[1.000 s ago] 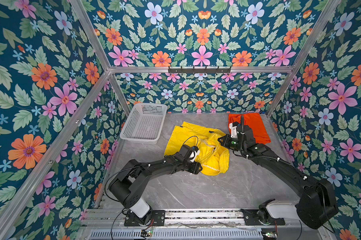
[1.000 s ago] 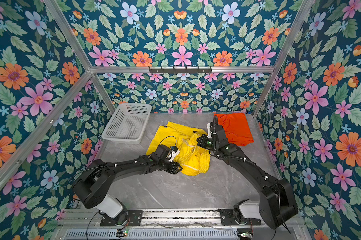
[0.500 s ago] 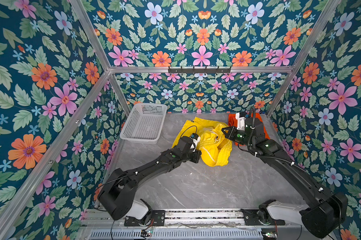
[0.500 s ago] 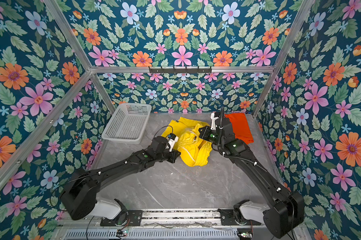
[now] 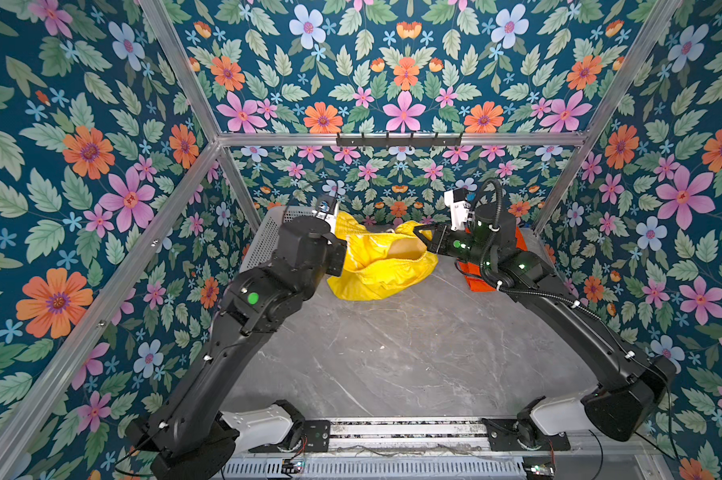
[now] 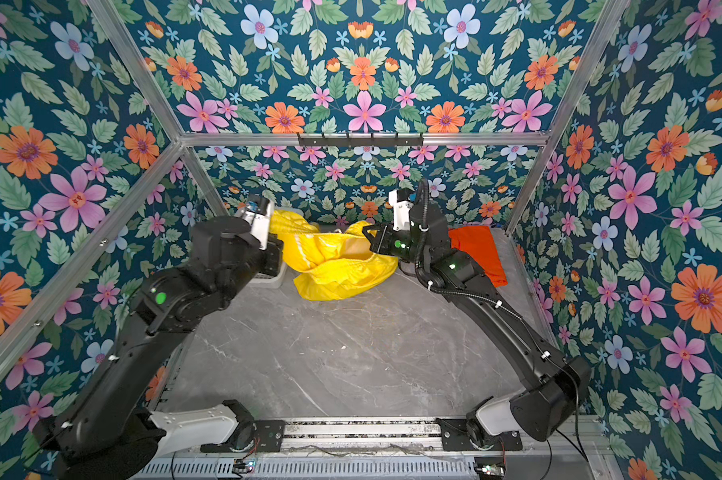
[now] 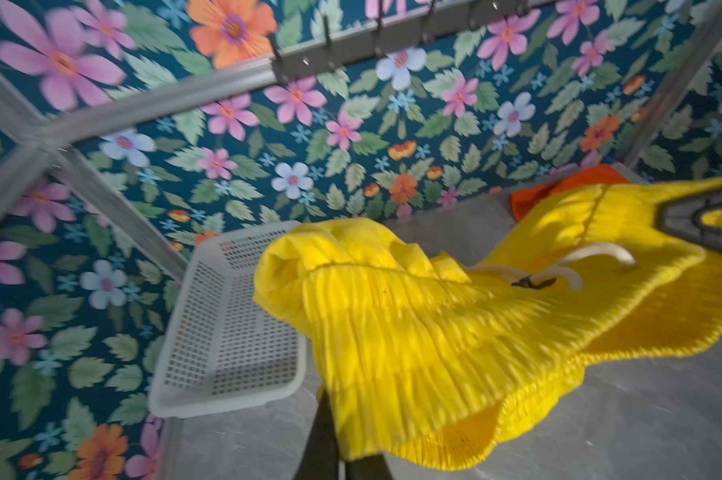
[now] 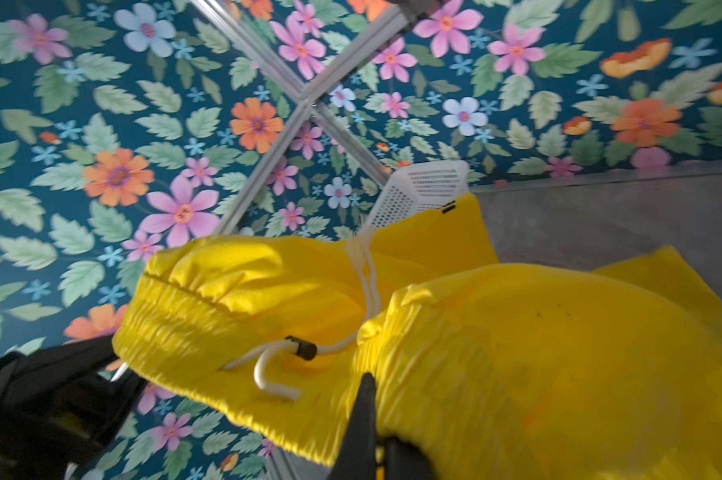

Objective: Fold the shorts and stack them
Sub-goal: 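Lift the yellow shorts by the waistband with both grippers and shake them out, then lay the yellow shorts down on the table and spread the waistband with both grippers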

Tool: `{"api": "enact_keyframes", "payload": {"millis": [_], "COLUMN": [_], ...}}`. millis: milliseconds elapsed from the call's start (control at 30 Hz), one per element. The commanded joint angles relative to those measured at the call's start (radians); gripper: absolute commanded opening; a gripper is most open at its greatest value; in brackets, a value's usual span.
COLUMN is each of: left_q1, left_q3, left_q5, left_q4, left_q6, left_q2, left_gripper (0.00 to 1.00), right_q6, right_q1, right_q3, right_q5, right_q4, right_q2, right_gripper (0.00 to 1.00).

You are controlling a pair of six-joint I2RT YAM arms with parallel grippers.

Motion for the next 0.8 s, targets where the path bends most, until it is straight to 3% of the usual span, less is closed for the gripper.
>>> {"api": "enact_keyframes", "payload": {"millis": [0,67,133,267,467,700,767], "left_q1": [0.004,0.013,0.039,0.097,0.088,0.072,0.072], "left_q3": [0.073,0.098,0.111,0.084,0.0,-0.02,-0.038], "left_q5": [-0.173,-0.15,-0.05,0.299,0.745,0.823,0.836], "left_q4": [-0.095,-0.095,-0.095,-0.053,0.091,0.113,0.128], "left_q6": [0.116,0.139,0.139,0.091,-0.004,-0.067,-0.083], "left_q2": [0.025,0.068,0.123,0.259,0.47,0.52,0.516], "left_gripper": [0.0,0.0,0.0,0.0,0.0,0.0,0.0], "right_q6": [0.083,0.084,0.104,0.14,0.078,-0.03,-0.054], "right_q1": [0.002,-0.01,-0.055,-0.183,-0.398,-0.494,-0.494], "right_q3": [0.004,-0.041,-0.11,-0.313,-0.51,-0.455,-0.444], "right_q5": [-0.032,0.043,0.066,0.074,-0.028,-0.11,-0.131], "right_q4": [0.085,0.045,0.022,0.007,0.052,-0.003,-0.005], "right_q2": [0.001,-0.025,-0.052,-0.099,-0.062,0.016,0.013], "right_gripper": [0.0,0.0,0.0,0.0,0.0,0.0,0.11]}}
